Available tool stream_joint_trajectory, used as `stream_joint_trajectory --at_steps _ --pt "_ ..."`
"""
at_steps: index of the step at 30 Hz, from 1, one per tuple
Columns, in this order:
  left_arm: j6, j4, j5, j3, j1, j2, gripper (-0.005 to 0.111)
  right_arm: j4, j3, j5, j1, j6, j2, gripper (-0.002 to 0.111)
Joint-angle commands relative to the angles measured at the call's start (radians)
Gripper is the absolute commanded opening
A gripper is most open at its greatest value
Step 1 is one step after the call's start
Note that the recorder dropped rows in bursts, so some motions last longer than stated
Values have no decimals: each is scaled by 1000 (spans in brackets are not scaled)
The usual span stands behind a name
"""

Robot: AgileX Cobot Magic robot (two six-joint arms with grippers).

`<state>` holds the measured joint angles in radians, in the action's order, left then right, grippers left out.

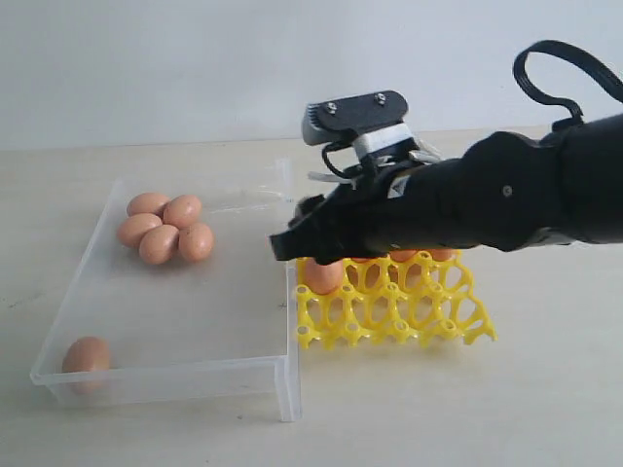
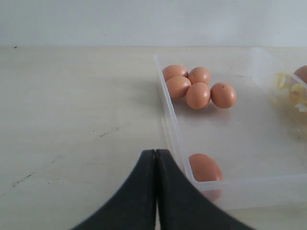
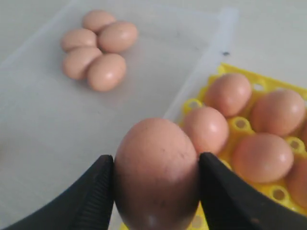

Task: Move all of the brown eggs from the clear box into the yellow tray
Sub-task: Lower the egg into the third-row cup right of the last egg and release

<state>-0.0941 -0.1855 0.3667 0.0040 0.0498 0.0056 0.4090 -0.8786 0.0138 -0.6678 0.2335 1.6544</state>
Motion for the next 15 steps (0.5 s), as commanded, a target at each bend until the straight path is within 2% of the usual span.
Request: stream_joint_trajectory --at_steps 1,7,15 --pt "-3 -2 -4 -4 -1 -6 0 -7 24 7 76 1 13 0" --pt "-3 -2 -4 -4 -1 -6 0 -18 24 -3 142 -2 69 0" --pt "-3 -2 -4 -4 -1 -6 0 -20 24 -60 144 -10 160 0"
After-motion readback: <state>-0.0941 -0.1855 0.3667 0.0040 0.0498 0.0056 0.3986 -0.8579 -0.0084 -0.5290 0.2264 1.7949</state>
